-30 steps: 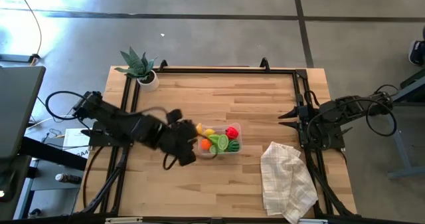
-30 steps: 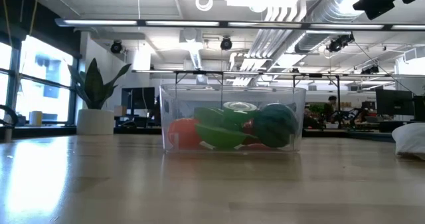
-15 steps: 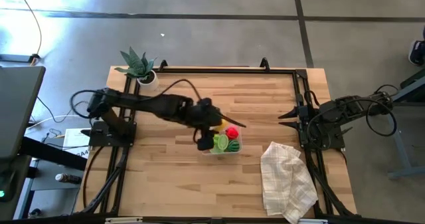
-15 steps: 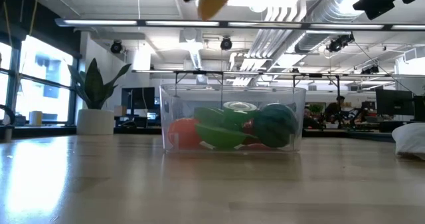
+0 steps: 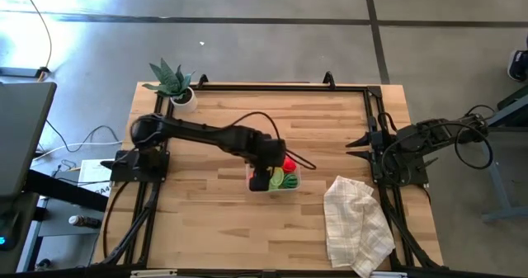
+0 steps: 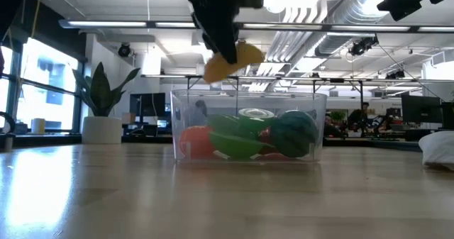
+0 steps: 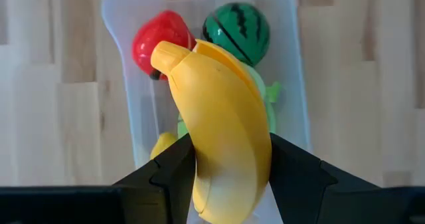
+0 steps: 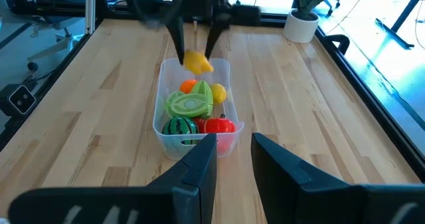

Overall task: Pick and placing Produce into tupperware
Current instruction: Put the yellow banana into the transparent bin

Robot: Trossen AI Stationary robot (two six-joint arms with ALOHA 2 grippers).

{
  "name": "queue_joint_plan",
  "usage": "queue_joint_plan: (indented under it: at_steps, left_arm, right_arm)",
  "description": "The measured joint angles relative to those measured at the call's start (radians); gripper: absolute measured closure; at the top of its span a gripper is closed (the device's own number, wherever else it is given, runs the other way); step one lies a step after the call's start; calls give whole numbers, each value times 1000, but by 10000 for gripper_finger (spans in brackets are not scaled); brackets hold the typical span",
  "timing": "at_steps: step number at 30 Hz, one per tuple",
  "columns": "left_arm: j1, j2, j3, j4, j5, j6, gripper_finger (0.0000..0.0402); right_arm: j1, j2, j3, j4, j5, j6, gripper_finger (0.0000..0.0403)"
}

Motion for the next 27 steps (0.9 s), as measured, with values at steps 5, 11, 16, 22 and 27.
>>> queue_joint_plan:
  at_steps: [5, 11, 16, 22, 27]
  left_arm:
    - [0, 47, 0, -11, -1, 0, 241]
    - [8, 88, 0, -25, -19, -29, 241]
    - [15, 110, 0, -41, -19, -56, 241]
    - [29, 117, 1, -47, -29, -72, 241]
    - [34, 117, 0, -53, -46, -83, 241]
  right_arm:
    - [0, 0, 0, 0, 0, 0, 318]
    - [0, 0, 0, 0, 0, 0, 318]
    - [0, 0, 0, 0, 0, 0, 318]
    - [0, 0, 0, 0, 0, 0, 318]
    - [0, 0, 0, 0, 0, 0, 318]
